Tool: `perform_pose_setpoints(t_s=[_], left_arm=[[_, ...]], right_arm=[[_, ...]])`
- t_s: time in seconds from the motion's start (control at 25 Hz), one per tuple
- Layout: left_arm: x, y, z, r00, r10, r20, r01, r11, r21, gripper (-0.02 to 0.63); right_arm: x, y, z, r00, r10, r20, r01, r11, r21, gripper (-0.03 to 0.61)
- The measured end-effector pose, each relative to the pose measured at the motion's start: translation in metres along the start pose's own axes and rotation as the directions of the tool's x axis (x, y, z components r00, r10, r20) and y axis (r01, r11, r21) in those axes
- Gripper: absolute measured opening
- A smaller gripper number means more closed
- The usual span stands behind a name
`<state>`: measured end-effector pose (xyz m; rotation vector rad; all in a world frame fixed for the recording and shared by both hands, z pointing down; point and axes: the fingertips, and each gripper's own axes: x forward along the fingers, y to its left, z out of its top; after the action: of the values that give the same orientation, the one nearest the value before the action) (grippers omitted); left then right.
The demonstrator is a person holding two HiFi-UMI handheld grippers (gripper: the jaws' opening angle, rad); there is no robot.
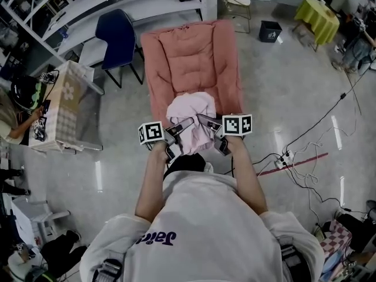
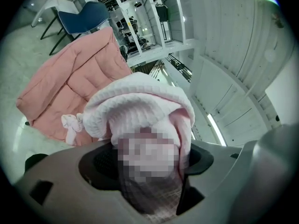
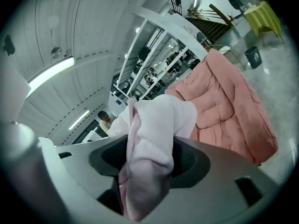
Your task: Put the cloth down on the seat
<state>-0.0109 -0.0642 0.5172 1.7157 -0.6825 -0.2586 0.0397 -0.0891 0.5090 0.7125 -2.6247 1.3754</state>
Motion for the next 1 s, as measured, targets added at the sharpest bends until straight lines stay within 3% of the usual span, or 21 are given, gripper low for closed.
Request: perform_pose_setpoints(t_s=[0.36, 0.68, 1.0], left_arm=[[0.006, 0.04, 0.037, 0.996, 0.093, -0.014, -0.093, 0.996, -0.005, 0.344], [0.019, 0.092, 0.071, 0.988, 0.146, -0.048, -0.149, 0.987, -0.057, 0.344], [0.037, 0.158, 0.12, 0.978, 0.186, -0.094, -0.198, 0.971, -0.135, 0.344]], right_arm=[[0.047, -0.035, 0.007, 0.998, 0.0, -0.063, 0.004, 0.998, 0.067, 0.253], [0.096, -0.08, 0.01, 0.993, -0.022, -0.116, 0.038, 0.989, 0.146, 0.253], [0.16, -0.132, 0.025, 0.984, -0.07, -0.162, 0.096, 0.983, 0.159, 0.253]])
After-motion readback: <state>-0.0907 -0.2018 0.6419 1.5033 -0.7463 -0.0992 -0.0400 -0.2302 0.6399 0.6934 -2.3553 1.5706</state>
